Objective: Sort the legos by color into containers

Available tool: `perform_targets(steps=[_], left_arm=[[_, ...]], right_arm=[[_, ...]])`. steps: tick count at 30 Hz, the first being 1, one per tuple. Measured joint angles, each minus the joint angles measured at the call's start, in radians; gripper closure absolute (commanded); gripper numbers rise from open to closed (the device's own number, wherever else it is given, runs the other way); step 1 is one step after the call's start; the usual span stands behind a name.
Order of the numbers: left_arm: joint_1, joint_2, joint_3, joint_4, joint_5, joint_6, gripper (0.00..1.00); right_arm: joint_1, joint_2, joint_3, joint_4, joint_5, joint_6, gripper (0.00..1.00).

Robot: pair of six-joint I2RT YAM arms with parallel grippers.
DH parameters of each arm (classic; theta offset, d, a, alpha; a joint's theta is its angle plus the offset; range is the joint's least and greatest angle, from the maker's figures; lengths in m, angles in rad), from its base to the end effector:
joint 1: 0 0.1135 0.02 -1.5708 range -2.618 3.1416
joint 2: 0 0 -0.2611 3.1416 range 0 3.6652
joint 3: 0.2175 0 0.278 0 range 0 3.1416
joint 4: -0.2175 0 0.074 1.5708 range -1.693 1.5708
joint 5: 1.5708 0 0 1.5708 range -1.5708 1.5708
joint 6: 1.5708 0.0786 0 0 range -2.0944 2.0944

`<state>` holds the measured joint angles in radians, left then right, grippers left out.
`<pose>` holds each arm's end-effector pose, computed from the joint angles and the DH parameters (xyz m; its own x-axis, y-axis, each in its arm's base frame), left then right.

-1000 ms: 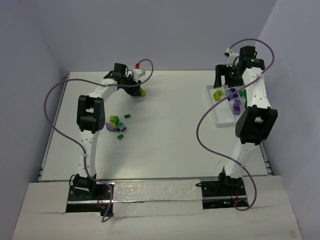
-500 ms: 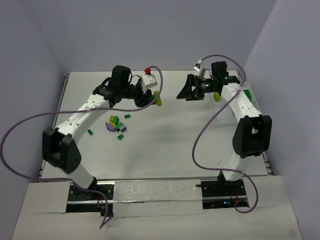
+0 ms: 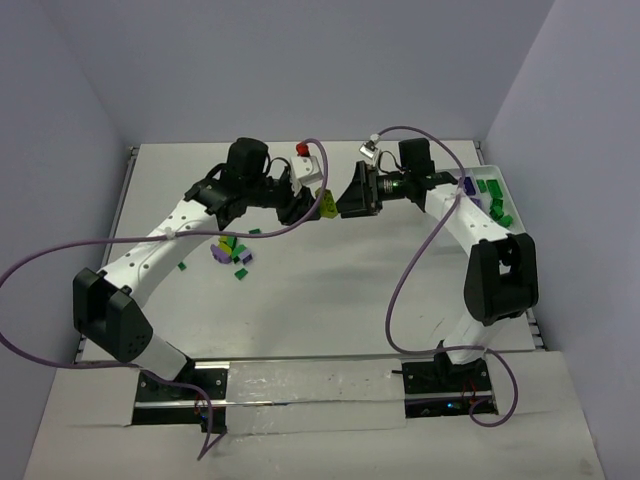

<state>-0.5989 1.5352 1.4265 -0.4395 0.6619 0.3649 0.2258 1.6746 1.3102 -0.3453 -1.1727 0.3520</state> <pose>0.3057 -0.2672 0.3337 -0.0888 0.4014 -0.9116 0.9738 0.2275 0.0053 0.3749 0.1605 0.2644 -0.8610 -0.0606 -0.5050 -0.5022 0.2580 0.8254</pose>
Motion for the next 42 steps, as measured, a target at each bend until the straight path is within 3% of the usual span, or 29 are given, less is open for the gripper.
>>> perform_targets(steps=[18,27,42], left_arm=[[-0.016,0.0,-0.021,-0.021,-0.026,0.002,1.0],[-0.016,0.014,-0.035,-0.038,-0.03,0.013,1.0],[-0.017,0.062,-0.035,-0.074,-0.037,0.033,1.0]], right_arm=[[-0.051,-0.018,-0.016,0.055,0.007,0.075,0.0],[-0.048,-0.049,-0.058,0.184,-0.044,0.199,0.01],[0.058,-0.031,0.073,-0.118,0.151,-0.025,0.07]])
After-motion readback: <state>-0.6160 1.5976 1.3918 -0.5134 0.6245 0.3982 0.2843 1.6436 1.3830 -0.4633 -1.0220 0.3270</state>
